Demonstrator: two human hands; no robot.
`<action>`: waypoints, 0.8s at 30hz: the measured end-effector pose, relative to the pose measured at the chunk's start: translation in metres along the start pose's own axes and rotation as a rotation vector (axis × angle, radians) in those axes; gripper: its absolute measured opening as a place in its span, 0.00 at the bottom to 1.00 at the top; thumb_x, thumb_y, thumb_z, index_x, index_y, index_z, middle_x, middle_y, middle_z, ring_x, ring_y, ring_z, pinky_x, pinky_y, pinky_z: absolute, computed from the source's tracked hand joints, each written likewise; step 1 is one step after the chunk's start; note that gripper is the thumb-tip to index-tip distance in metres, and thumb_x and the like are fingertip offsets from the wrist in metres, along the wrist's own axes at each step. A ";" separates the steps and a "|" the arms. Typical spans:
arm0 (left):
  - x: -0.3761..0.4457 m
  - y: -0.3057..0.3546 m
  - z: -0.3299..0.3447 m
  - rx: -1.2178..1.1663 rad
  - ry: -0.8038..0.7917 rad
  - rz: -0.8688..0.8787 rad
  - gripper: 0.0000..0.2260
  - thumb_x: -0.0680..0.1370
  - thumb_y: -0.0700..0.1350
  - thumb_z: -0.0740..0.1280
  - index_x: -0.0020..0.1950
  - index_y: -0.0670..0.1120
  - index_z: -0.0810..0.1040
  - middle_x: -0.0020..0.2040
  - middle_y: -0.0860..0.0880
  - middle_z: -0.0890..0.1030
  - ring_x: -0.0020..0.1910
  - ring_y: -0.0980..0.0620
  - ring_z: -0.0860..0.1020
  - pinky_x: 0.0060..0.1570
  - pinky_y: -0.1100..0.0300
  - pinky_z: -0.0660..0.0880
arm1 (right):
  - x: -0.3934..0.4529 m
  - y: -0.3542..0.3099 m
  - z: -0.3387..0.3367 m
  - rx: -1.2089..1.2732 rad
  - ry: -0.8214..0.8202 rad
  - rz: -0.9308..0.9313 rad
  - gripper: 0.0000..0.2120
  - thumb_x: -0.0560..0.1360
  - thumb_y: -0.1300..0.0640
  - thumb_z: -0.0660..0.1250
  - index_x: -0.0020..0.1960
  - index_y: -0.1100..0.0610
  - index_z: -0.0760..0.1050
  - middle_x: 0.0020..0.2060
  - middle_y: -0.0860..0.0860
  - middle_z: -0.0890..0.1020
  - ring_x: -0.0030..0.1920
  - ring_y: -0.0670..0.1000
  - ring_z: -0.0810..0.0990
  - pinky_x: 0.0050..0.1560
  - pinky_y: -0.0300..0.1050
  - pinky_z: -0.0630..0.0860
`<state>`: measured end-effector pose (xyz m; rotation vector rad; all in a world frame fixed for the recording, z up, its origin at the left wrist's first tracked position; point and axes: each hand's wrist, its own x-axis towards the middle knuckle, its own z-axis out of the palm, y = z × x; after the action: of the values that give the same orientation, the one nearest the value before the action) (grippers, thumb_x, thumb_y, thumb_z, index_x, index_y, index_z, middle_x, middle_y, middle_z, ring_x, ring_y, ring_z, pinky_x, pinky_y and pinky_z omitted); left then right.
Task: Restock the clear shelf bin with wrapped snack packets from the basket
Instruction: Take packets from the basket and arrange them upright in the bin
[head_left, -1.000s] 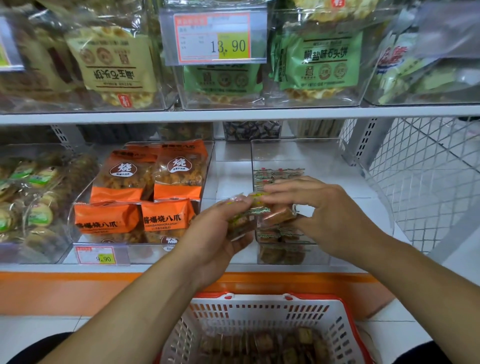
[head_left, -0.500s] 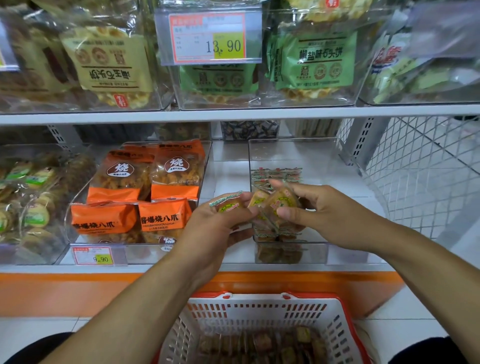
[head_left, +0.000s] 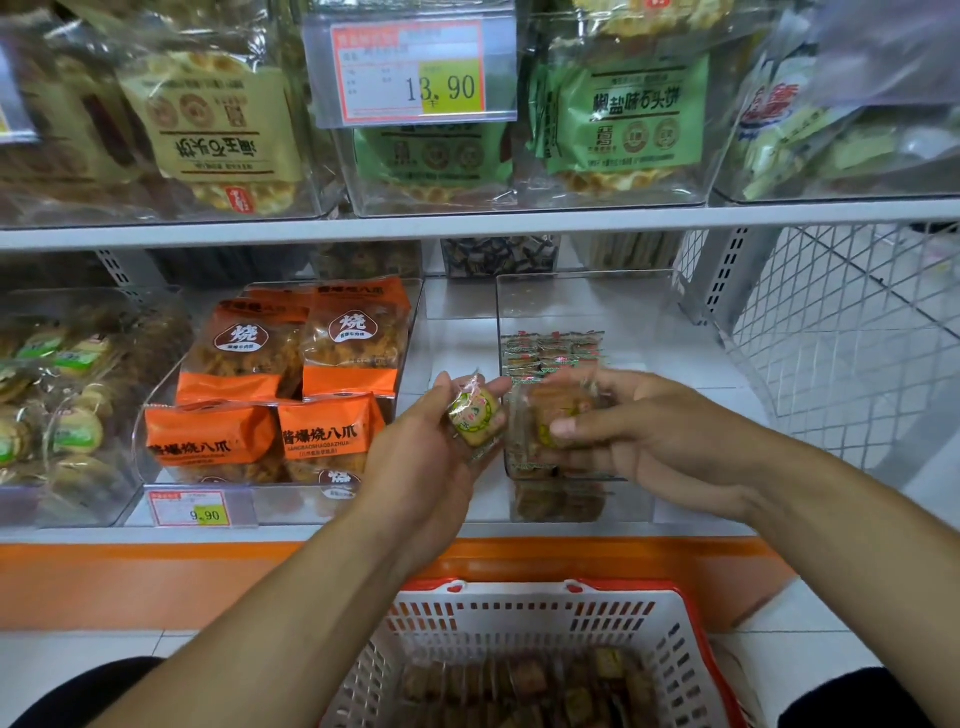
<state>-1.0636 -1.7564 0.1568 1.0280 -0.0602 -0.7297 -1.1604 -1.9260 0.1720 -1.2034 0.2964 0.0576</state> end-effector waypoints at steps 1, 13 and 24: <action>-0.002 -0.001 0.002 0.000 -0.006 0.015 0.17 0.87 0.49 0.54 0.64 0.40 0.77 0.58 0.42 0.85 0.60 0.44 0.83 0.61 0.51 0.77 | 0.000 0.003 0.007 0.081 -0.017 0.036 0.23 0.70 0.71 0.70 0.65 0.63 0.76 0.59 0.63 0.83 0.57 0.61 0.84 0.54 0.51 0.83; -0.001 -0.013 0.009 0.571 -0.074 0.379 0.17 0.86 0.38 0.56 0.67 0.51 0.79 0.50 0.58 0.85 0.51 0.62 0.82 0.53 0.71 0.74 | 0.004 0.004 0.016 0.147 -0.090 -0.025 0.23 0.74 0.66 0.67 0.69 0.60 0.75 0.58 0.60 0.82 0.56 0.56 0.81 0.59 0.53 0.78; 0.015 -0.072 0.017 1.503 -0.403 0.446 0.25 0.81 0.50 0.66 0.78 0.56 0.64 0.78 0.56 0.64 0.75 0.54 0.65 0.75 0.60 0.61 | 0.059 0.011 -0.102 -1.218 0.491 0.051 0.16 0.70 0.69 0.74 0.53 0.55 0.79 0.50 0.55 0.84 0.47 0.54 0.81 0.49 0.48 0.80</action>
<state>-1.0964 -1.7996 0.1046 2.1452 -1.3026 -0.3777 -1.1259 -2.0225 0.1135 -2.4245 0.7825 -0.0250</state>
